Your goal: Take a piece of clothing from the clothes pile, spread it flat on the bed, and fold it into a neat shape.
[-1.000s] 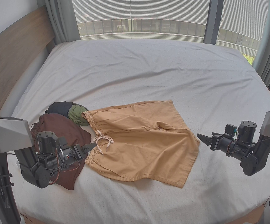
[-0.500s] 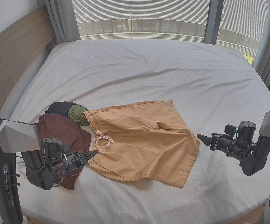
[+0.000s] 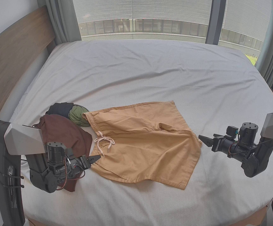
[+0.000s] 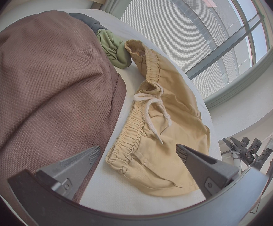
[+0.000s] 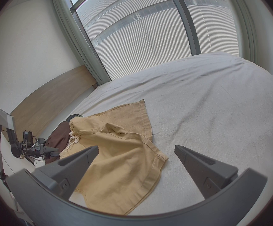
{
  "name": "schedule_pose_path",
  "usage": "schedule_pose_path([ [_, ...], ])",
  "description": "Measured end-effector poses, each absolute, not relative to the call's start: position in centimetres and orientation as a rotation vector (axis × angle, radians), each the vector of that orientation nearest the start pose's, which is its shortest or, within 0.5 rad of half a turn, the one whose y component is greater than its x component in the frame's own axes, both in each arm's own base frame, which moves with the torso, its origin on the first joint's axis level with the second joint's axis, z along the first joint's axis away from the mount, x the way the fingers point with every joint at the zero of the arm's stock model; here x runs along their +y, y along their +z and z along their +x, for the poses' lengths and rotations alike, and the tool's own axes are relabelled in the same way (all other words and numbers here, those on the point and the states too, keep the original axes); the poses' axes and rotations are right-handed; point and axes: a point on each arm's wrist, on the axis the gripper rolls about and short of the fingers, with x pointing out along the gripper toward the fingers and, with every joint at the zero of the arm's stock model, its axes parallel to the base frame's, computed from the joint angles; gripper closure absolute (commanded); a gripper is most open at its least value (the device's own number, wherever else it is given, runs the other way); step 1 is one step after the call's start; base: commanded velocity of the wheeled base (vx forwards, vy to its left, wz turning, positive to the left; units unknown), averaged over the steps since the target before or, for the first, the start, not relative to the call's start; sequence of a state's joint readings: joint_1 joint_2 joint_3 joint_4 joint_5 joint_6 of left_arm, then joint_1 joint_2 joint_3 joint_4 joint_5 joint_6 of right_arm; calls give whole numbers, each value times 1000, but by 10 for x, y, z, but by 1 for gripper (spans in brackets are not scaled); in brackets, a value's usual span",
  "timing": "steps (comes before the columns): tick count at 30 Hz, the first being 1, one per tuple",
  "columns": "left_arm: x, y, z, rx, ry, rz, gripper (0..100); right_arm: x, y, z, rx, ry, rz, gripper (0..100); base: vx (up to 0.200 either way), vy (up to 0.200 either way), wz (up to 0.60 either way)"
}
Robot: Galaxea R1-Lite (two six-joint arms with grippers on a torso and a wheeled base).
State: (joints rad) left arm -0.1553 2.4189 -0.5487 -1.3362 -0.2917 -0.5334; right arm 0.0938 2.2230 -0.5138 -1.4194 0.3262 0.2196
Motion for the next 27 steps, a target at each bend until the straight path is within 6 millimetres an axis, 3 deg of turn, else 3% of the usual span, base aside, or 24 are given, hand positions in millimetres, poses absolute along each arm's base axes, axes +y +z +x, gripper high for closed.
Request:
schedule_pose_path([
  [20, -65, -54, 332, 643, -301, -543, 0, 38, 24, 329, 336, 385, 248, 0, 0, 0, 0],
  [21, -65, -54, 332, 644, -301, -543, 100, 38, 24, 329, 337, 385, 247, 0, 0, 0, 0],
  [27, -64, -56, 332, 644, -295, -544, 100, 40, 19, 327, 354, 387, 247, 0, 0, 0, 0],
])
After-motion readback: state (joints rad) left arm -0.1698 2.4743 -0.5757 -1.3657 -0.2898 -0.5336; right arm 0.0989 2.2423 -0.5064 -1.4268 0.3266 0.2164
